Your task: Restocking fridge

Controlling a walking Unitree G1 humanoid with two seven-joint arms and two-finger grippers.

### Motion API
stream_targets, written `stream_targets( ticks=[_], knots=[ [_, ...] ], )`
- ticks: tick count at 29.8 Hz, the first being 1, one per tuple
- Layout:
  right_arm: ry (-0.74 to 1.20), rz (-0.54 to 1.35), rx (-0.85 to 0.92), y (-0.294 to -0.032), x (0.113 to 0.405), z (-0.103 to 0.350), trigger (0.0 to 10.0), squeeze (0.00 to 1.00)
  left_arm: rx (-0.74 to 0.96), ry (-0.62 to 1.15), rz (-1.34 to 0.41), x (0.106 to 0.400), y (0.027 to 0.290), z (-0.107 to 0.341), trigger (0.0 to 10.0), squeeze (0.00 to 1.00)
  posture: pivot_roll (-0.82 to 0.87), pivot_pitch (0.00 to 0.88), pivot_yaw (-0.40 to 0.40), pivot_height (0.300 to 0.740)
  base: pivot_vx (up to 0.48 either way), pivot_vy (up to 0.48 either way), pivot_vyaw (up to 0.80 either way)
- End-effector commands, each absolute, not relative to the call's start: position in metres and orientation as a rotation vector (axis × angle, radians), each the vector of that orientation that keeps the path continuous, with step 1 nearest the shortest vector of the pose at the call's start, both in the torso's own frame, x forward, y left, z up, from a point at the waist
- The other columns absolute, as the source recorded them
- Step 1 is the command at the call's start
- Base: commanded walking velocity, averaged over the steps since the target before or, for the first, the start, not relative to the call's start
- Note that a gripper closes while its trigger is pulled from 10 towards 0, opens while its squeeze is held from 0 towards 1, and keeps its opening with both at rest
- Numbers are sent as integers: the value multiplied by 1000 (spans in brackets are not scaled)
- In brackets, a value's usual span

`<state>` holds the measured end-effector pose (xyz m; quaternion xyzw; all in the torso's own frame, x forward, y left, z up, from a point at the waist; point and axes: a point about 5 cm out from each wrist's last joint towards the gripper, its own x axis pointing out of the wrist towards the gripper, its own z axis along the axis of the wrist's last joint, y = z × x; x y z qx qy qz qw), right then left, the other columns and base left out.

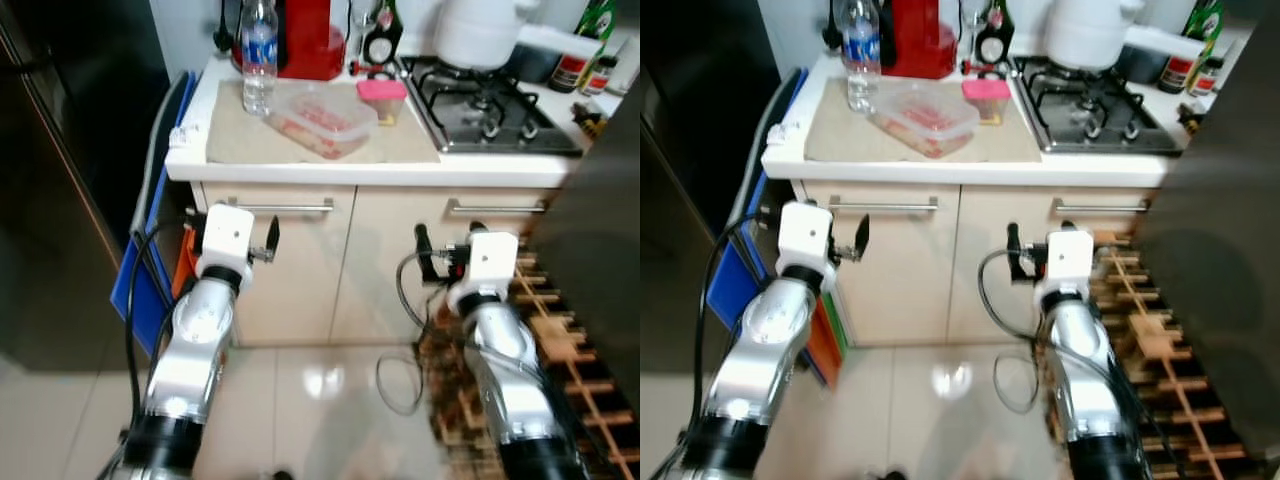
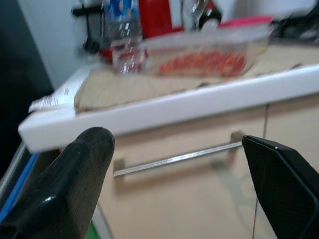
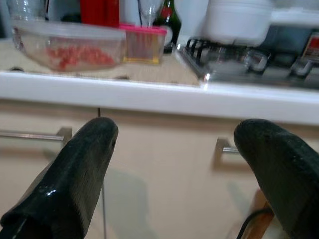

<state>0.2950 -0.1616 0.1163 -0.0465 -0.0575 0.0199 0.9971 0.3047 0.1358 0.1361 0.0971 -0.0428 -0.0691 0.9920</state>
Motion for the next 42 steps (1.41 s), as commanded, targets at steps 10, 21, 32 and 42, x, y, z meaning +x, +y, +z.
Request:
stream_targets(
  ticks=[10, 21, 32, 42],
  knots=[
    [-278, 108, -144, -146, 295, 148, 10000, 0, 180, -174, -131, 306, 132, 152, 10000, 0, -42, 13, 8, 740, 444, 0, 0],
    [-253, 102, -91, -148, 300, 147, 10000, 0, 131, -208, -76, 307, 136, 158, 10000, 0, -36, 5, 6, 740, 447, 0, 0],
    [-273, 137, -86, -140, 300, 151, 10000, 0, 139, -240, -60, 305, 136, 163, 10000, 0, -31, 4, 0, 740, 430, 0, 0],
    [-291, 147, -76, -140, 299, 156, 10000, 0, 145, -242, 80, 308, 153, 167, 10000, 0, -31, 6, -5, 740, 222, 252, 0]
  ],
)
